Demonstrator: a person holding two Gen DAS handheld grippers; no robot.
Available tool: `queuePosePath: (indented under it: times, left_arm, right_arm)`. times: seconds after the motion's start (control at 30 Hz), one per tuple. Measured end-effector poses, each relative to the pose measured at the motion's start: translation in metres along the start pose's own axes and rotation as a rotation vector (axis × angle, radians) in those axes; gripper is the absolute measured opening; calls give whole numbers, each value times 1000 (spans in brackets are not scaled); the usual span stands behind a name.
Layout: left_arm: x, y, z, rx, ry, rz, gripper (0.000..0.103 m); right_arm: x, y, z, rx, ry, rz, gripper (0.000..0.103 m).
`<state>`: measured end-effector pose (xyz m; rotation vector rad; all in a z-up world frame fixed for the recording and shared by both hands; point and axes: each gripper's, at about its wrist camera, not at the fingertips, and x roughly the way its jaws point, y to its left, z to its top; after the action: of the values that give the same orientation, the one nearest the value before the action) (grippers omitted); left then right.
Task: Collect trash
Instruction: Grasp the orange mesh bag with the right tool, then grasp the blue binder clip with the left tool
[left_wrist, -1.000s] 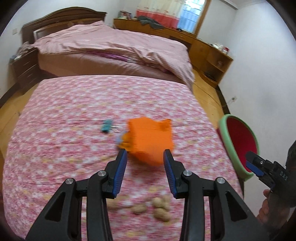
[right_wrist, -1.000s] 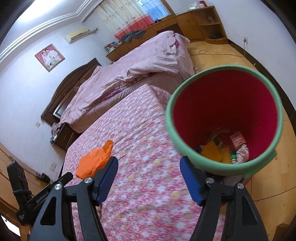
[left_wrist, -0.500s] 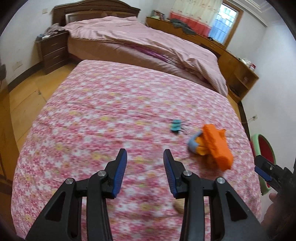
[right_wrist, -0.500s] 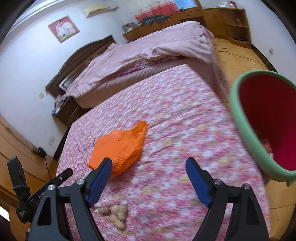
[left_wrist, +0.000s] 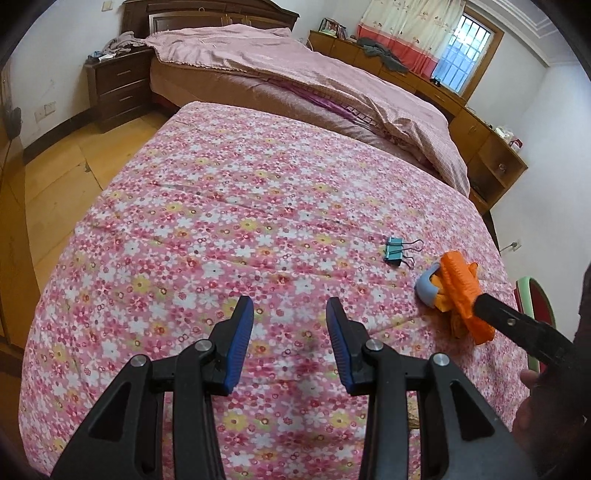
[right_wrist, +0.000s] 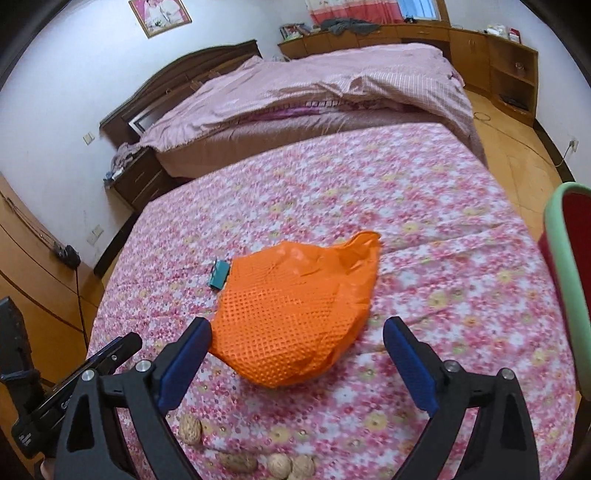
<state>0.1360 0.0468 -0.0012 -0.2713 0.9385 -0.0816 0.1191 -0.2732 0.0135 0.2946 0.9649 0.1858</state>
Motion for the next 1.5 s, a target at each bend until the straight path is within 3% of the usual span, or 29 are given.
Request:
queuePosePath:
  times: [0.03,0.1,0.17,0.43,0.57,0.97,1.5]
  left_arm:
    - [-1,0,-1,1,1,-2,41]
    - [1,1,-1,2,4,-6,41]
    - [2,-1,-1,5,4,-9,41]
    - [5,-9,-1,10,17,-25,41]
    - [5,-22,2,34,18,-33,41]
    - [24,-61,21,118,31,-80,41]
    - [76,-100,37,208,66,-59,40]
  right_arm:
    - [3,-1,0,12,11,4,87]
    - [8,-3,0,34,30,22,69]
    - [11,-5,-1,48,41,36,60]
    - [-5,-7,-3,31,-17,67,35]
    - [-17,-11,-4,19,-57,57,17]
    - [-64,-41,-5,71,-181,41,12]
    - [-84,-89,-23,186,-216,26,12]
